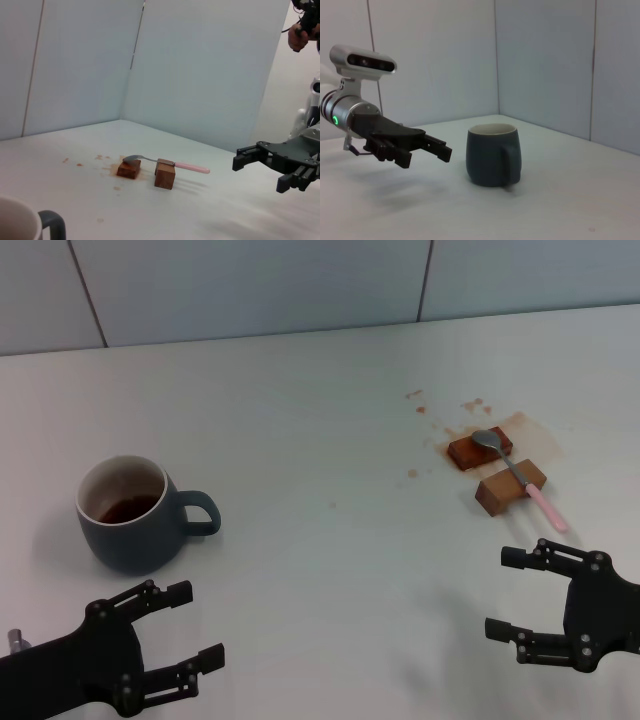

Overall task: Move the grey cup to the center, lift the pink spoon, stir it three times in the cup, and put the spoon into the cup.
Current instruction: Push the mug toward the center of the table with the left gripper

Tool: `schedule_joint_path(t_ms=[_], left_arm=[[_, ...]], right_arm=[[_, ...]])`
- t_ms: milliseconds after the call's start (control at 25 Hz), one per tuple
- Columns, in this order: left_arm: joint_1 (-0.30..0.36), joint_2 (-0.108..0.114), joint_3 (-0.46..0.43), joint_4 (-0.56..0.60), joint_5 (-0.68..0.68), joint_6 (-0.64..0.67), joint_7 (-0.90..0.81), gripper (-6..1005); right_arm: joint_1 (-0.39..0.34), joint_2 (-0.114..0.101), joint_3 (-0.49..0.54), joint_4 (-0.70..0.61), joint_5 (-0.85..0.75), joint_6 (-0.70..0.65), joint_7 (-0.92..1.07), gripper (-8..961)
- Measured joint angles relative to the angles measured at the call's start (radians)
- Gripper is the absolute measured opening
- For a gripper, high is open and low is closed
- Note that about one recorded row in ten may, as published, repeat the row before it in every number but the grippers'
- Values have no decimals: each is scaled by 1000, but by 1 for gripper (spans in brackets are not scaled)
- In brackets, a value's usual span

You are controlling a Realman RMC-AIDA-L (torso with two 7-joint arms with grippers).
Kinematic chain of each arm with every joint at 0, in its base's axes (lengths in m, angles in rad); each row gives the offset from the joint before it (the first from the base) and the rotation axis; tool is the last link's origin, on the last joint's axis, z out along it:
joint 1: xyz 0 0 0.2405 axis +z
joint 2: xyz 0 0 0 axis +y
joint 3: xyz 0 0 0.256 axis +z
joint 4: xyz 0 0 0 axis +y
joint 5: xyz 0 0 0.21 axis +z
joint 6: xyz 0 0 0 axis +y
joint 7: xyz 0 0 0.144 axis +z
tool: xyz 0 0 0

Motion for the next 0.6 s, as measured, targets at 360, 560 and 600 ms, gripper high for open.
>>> schedule_joint_path(t_ms=[360,560,600], left_arm=[[0,-10,1,1,1,-18,7,860],[-1,-10,3,1,1,-18,14,859],[-1,-10,3,1,1,-18,14,859]], right_arm=[[-1,-4,-3,18,-10,-1,-2,814],[2,-6,0,35,-13,-2,-1,814],[3,-6,0,37,-13,-2,-1,814]])
